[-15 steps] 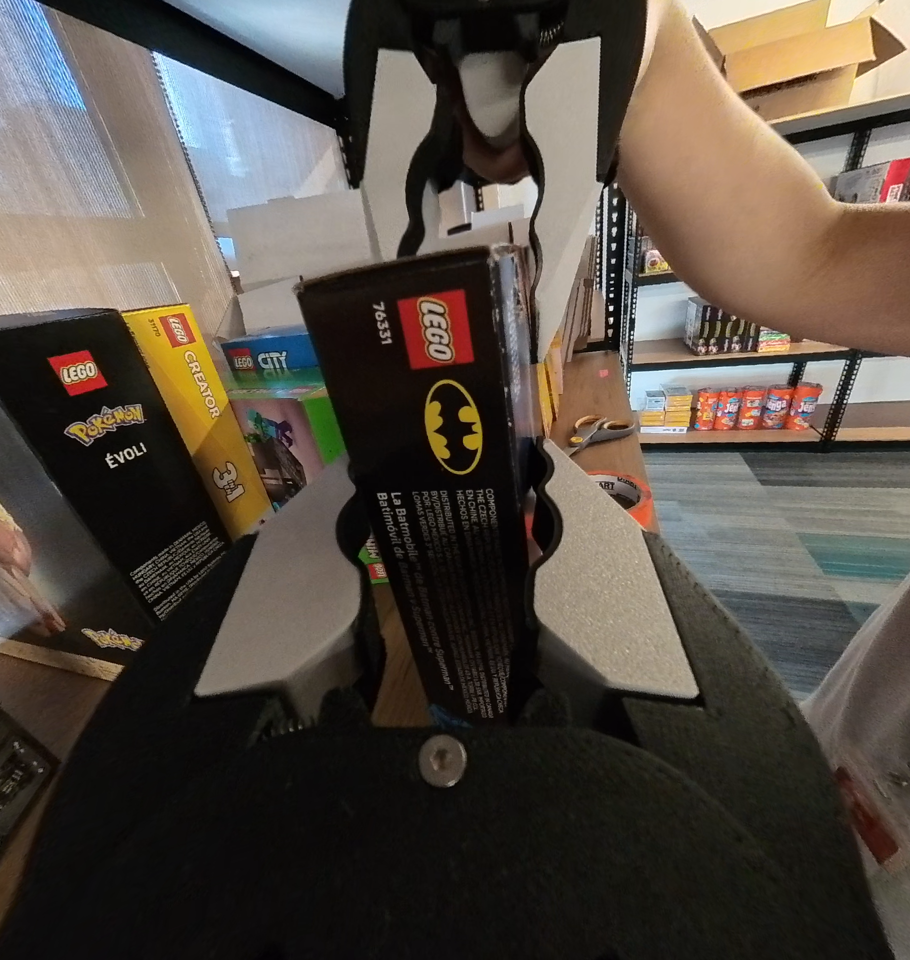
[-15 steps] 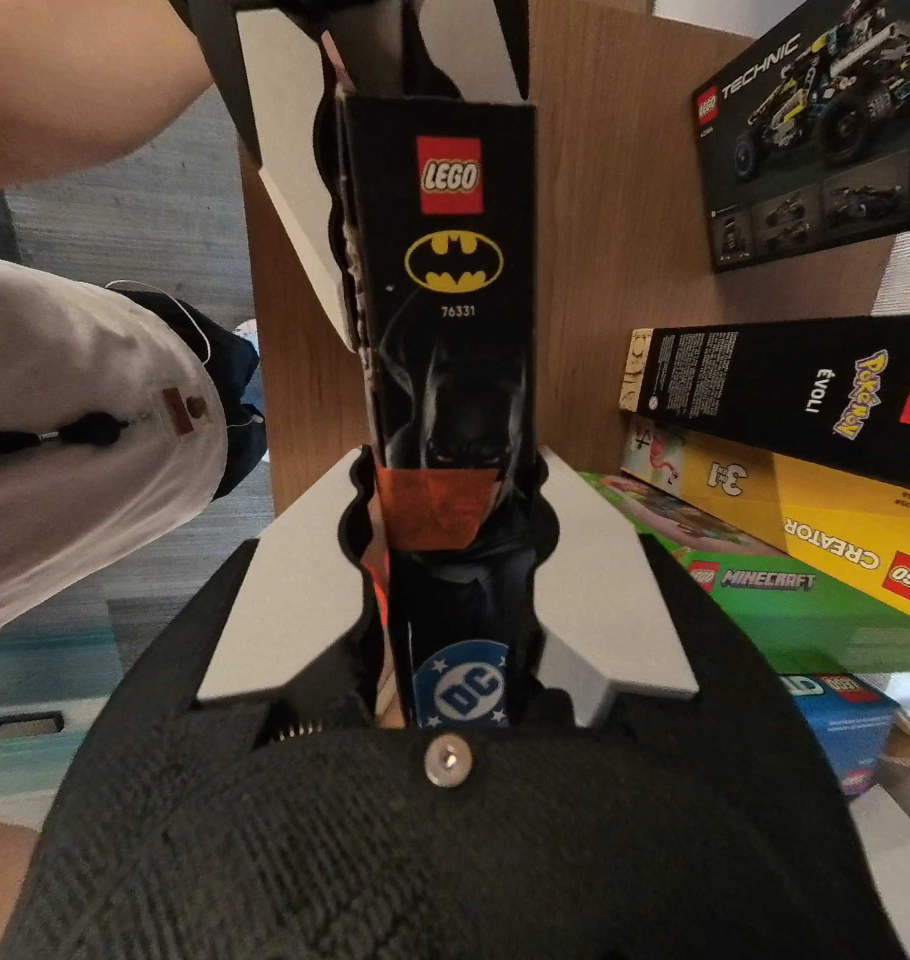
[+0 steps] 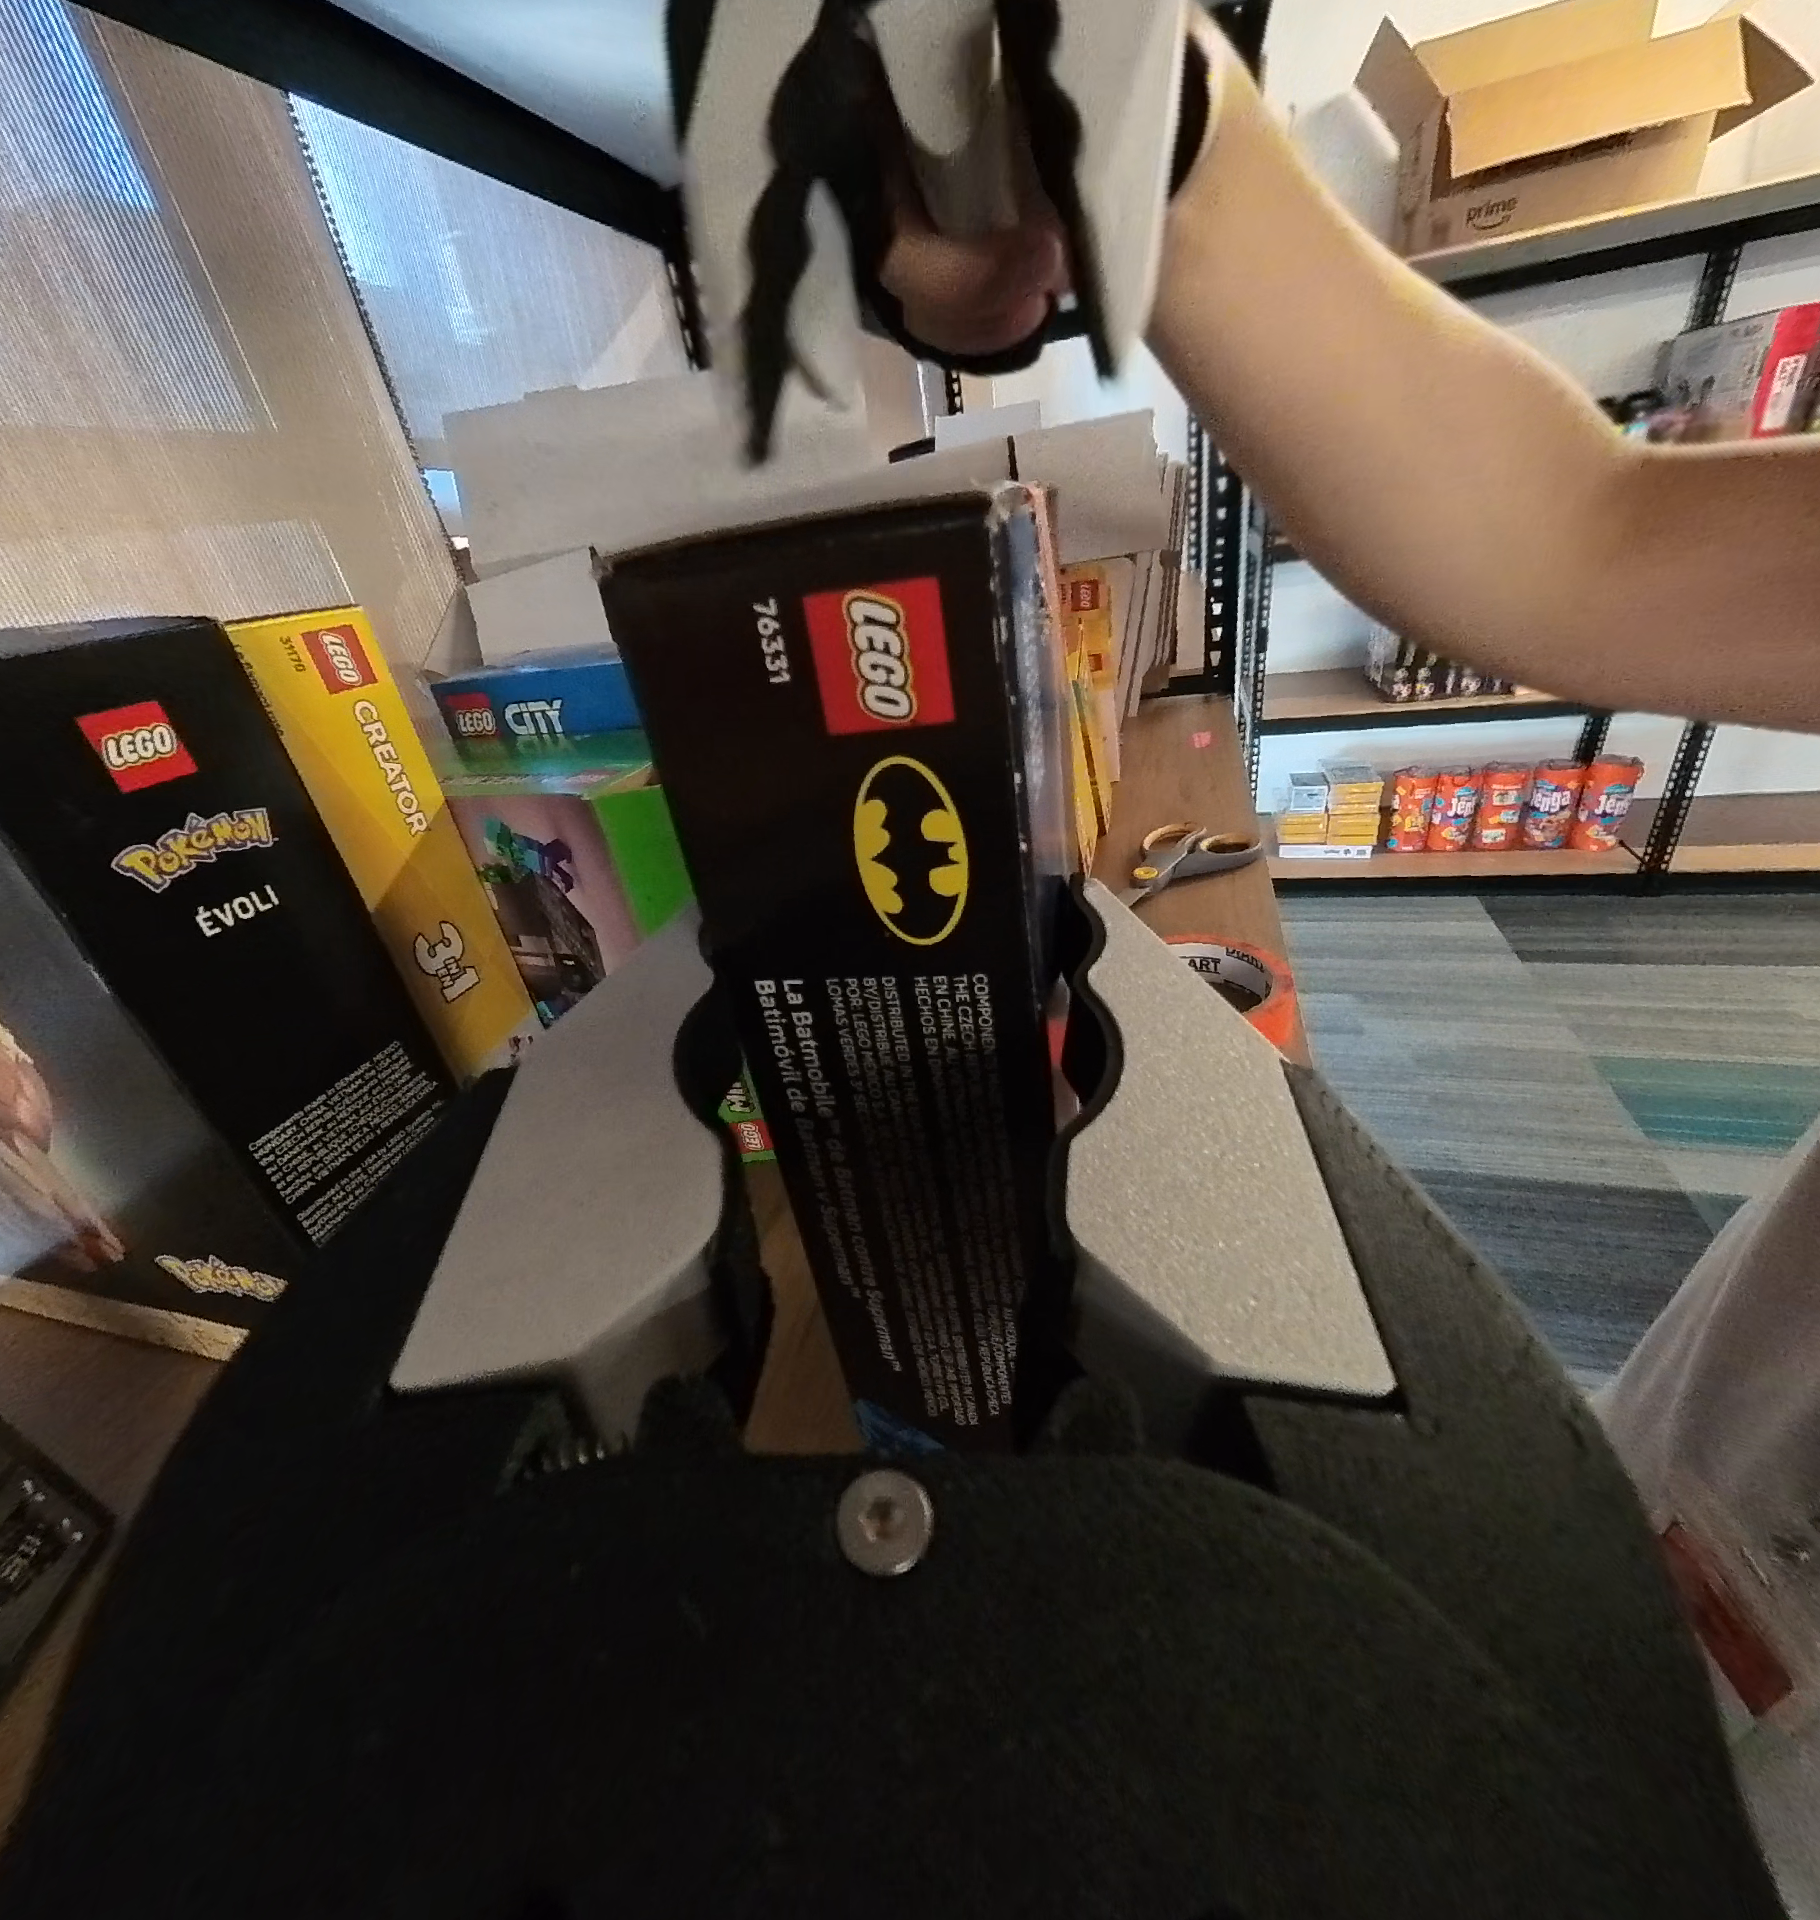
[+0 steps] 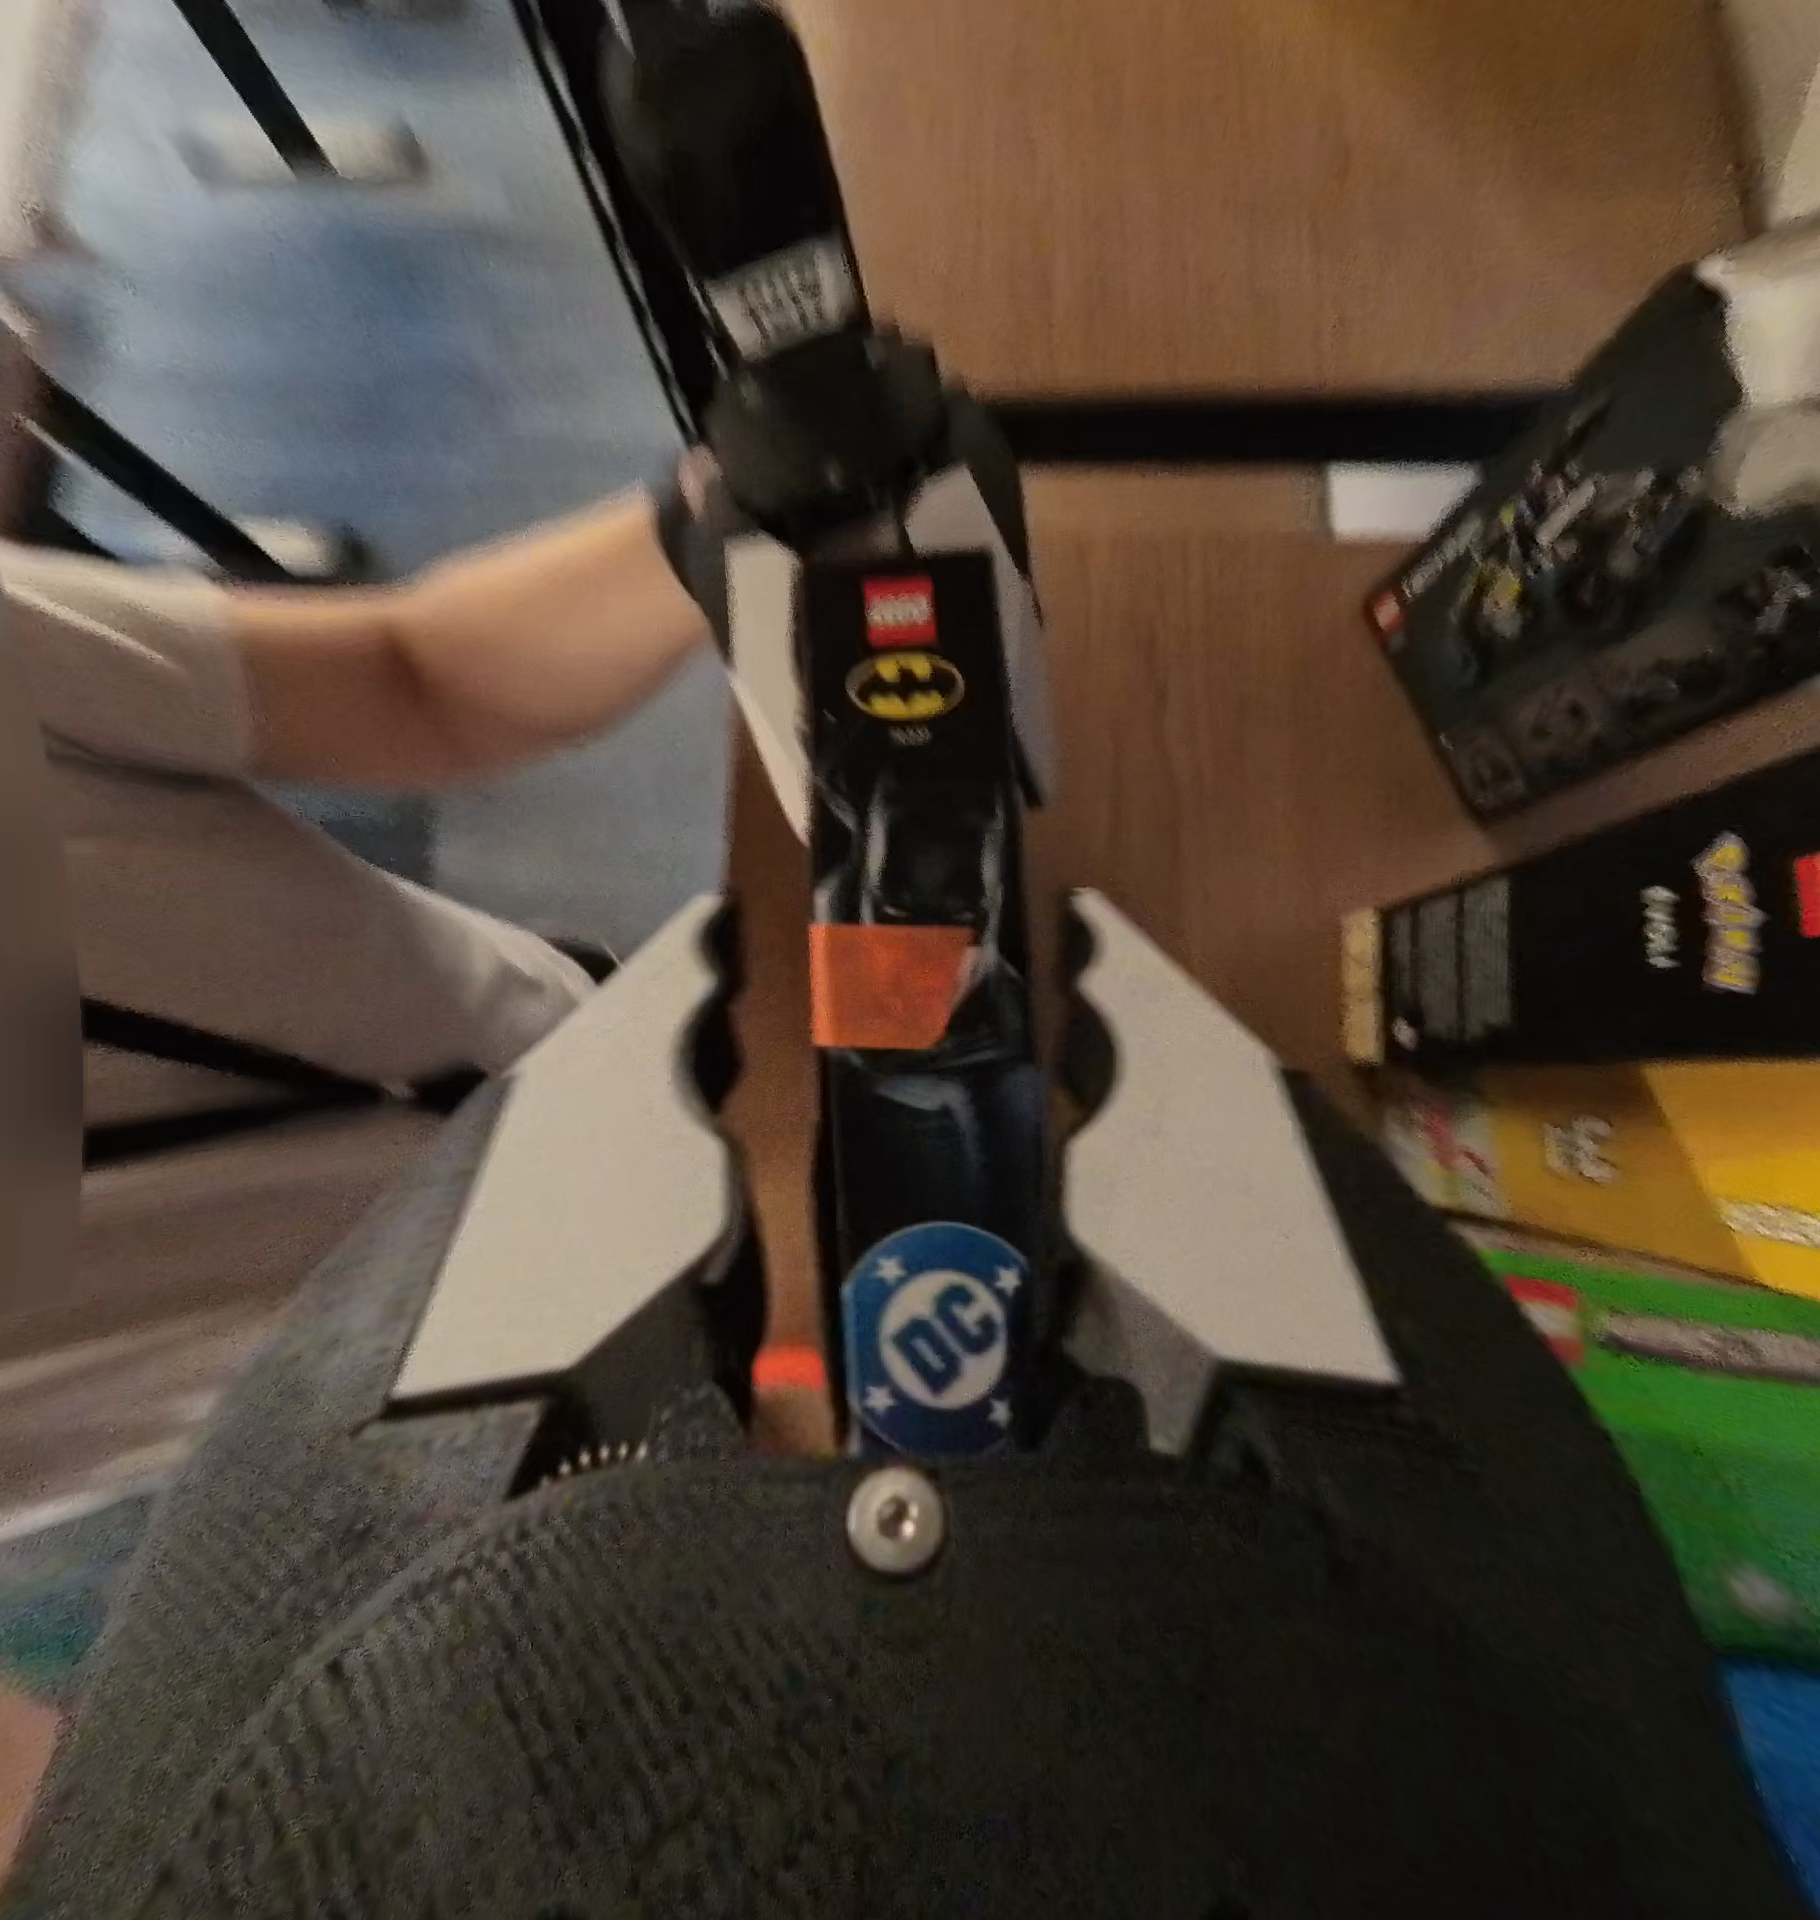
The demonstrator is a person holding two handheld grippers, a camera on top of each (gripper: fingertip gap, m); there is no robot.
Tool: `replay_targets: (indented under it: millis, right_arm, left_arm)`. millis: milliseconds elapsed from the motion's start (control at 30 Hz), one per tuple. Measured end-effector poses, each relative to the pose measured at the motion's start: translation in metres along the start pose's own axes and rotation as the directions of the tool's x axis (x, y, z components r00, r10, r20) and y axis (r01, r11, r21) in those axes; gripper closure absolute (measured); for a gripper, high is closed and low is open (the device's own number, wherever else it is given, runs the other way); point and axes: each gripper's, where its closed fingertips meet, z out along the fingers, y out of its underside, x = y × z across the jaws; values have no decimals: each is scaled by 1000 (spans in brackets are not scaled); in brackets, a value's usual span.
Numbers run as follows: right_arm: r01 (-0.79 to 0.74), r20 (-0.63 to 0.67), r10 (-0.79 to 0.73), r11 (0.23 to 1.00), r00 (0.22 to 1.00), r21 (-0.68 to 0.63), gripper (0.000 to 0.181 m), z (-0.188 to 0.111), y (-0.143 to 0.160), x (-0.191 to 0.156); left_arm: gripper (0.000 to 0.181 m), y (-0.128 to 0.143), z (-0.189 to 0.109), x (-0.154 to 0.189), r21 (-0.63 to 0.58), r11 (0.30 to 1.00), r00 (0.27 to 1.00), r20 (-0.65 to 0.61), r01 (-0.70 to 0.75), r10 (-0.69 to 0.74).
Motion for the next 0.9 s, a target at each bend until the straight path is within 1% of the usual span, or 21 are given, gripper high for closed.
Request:
replay_targets:
  millis: [33, 67, 100, 167, 200, 233, 267, 300, 333, 433, 467, 500, 567, 700, 800, 833, 900]
  right_arm:
    - [-44, 65, 38, 995, 997, 89, 146, -8, -8, -7]
    - [-83, 131, 64, 986, 989, 145, 177, -14, -12, -14]
    - [-105, 150, 83, 983, 985, 151, 181, -16, -11, -15]
    - [-127, 109, 117, 987, 987, 96, 181, -11, 1, -9]
    - [-172, 146, 161, 982, 976, 71, 181, -8, 3, -13]
    - [-259, 218, 242, 964, 945, 53, 181, -6, 0, -20]
    - [-367, 284, 341, 930, 896, 40, 181, -4, -5, -23]
    - [-467, 330, 433, 884, 839, 29, 181, -3, -9, -21]
    - [-537, 363, 502, 844, 785, -6, 181, -1, -8, -19]
    - [-630, 379, 629, 764, 678, -141, 181, 8, 8, -12]
    - [-658, 407, 655, 737, 637, -156, 181, 8, 7, -11]
    - [-676, 416, 668, 721, 617, -154, 181, 9, 6, -7]
    - [-686, 422, 683, 707, 596, -173, 181, 9, 6, -5]
    - [-670, 365, 670, 727, 647, -147, 181, 10, 5, 2]
    - [-677, 355, 679, 720, 643, -153, 181, 10, 6, 5]
    - [-670, 360, 669, 728, 650, -144, 181, 8, 5, 5]
    - [-682, 472, 637, 725, 610, -97, 181, -1, -9, -1]
  left_arm:
    - [122, 0, 0, 0, -1, 1000, 1000, 2, 1, -1]
    - [122, 0, 0, 0, -2, 1000, 1000, 2, 1, -1]
    - [122, 0, 0, 1, -6, 1000, 1000, 2, 1, -1]
    - [121, 1, 0, 0, -16, 1000, 1000, 3, 4, -4]
    - [121, 1, 0, 0, -19, 1000, 1000, 2, 6, -6]
    - [121, 1, 0, 0, -18, 1000, 1000, 2, 6, -6]
    - [121, 1, 0, 0, -16, 1000, 1000, 1, 6, -6]
    - [122, 1, 0, 0, -14, 1000, 1000, 1, 6, -6]
    - [122, 1, 0, 0, -12, 1000, 1000, 1, 6, -6]
    - [122, 1, 0, 1, -15, 1000, 1000, 1, 5, -5]
    - [121, 1, 0, 1, -16, 1000, 1000, 1, 4, -4]
    - [122, 1, 0, 1, -17, 1000, 1000, 2, 3, -3]
    - [121, 1, 0, 1, -20, 1000, 1000, 5, 7, -7]
    - [122, 1, -1, 2, -26, 1000, 1000, 0, 0, 0]
    - [122, 1, -1, 1, -32, 999, 1000, 4, 8, -8]
    - [122, 1, -1, 1, -31, 999, 1000, 3, 9, -9]
    - [122, 1, -1, 2, -29, 1000, 1000, 3, 6, -6]
